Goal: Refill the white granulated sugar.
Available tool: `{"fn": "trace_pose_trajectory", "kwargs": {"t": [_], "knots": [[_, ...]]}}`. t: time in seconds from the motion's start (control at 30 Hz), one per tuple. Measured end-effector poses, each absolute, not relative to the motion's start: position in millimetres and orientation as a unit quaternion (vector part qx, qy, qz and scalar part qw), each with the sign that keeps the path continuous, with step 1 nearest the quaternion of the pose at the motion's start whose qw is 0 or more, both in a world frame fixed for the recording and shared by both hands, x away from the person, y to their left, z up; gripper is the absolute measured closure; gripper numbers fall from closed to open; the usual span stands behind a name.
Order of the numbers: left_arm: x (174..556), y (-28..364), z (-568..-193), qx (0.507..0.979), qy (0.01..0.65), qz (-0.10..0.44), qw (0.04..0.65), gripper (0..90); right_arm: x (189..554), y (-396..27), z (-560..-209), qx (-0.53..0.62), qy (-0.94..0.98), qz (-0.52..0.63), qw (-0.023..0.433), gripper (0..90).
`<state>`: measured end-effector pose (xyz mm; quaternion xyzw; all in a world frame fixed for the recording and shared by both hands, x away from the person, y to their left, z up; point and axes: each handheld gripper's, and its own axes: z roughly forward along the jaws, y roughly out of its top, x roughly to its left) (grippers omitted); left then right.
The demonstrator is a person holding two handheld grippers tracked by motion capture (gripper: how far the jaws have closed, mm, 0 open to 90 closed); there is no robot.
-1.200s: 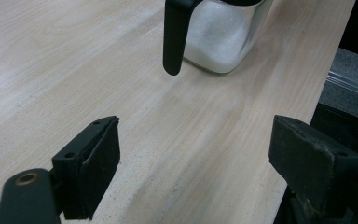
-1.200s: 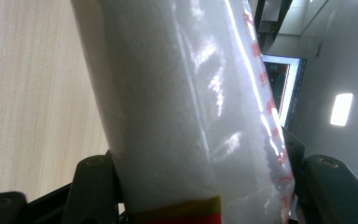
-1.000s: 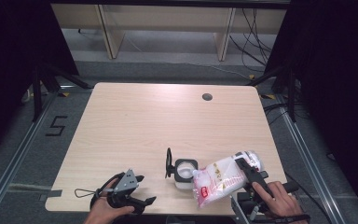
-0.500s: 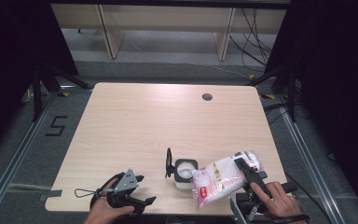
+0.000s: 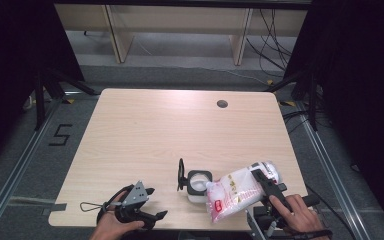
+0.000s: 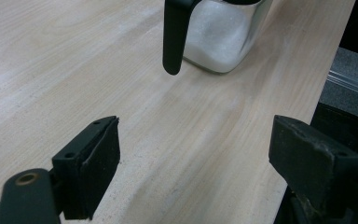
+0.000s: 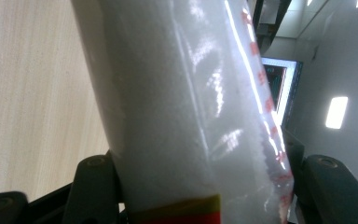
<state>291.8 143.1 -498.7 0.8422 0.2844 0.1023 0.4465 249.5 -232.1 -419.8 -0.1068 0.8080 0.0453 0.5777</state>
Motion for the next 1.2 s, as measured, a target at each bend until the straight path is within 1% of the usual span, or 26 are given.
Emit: {"fn": "trace_pose_trajectory", "kwargs": {"t": [0.03,0.07,0.3,0.33,0.43,0.5,0.6,0.67,0.7,0.77,0.8,0.87,1.0,1.03,1.07,1.2], "knots": [[292.0,143.5,-498.4,0.844,0.282,0.103,0.443,16.1,252.8,-229.2,-412.6,-0.161,0.798,0.027,0.581,44.4],[292.0,143.4,-498.4,0.845,0.281,0.103,0.444,16.1,251.1,-230.0,-414.2,-0.143,0.802,0.030,0.579,44.4],[292.0,143.3,-498.5,0.844,0.283,0.103,0.444,16.1,251.0,-229.5,-414.8,-0.142,0.801,0.035,0.581,44.5],[292.1,143.4,-498.4,0.845,0.282,0.104,0.443,16.1,253.2,-227.6,-411.5,-0.172,0.796,0.023,0.580,44.4],[291.9,143.4,-498.4,0.844,0.282,0.103,0.444,16.1,250.5,-230.0,-414.2,-0.144,0.802,0.031,0.579,44.5],[292.1,143.4,-498.6,0.844,0.283,0.103,0.444,16.1,251.0,-229.8,-412.9,-0.148,0.797,0.029,0.585,44.5],[292.4,143.7,-498.1,0.846,0.277,0.105,0.443,16.1,251.2,-231.2,-415.9,-0.139,0.801,0.043,0.581,44.5],[292.1,143.3,-498.6,0.844,0.283,0.103,0.443,16.1,251.6,-230.2,-413.2,-0.148,0.799,0.033,0.582,44.6],[292.1,143.5,-498.5,0.845,0.282,0.104,0.443,16.1,250.9,-230.9,-415.5,-0.134,0.802,0.040,0.580,44.5],[292.2,143.6,-497.9,0.845,0.279,0.105,0.444,16.1,250.7,-229.9,-414.5,-0.146,0.802,0.035,0.578,44.6],[292.0,143.3,-498.3,0.844,0.283,0.103,0.444,16.1,250.0,-230.8,-417.4,-0.128,0.807,0.048,0.575,44.5],[292.1,143.3,-498.6,0.844,0.284,0.103,0.444,16.1,251.5,-227.6,-414.3,-0.154,0.799,0.041,0.580,44.6],[292.0,143.3,-498.5,0.844,0.283,0.103,0.444,16.1,250.7,-227.7,-415.7,-0.143,0.805,0.046,0.574,44.6],[292.1,143.4,-498.6,0.844,0.283,0.103,0.443,16.1,251.4,-227.5,-413.4,-0.155,0.798,0.037,0.581,44.6],[292.0,143.4,-498.6,0.844,0.283,0.103,0.443,16.1,250.9,-229.4,-416.1,-0.135,0.803,0.045,0.579,44.6],[292.4,143.4,-498.5,0.846,0.282,0.102,0.441,16.1,252.7,-232.4,-412.8,-0.146,0.800,0.032,0.581,44.7]]}}
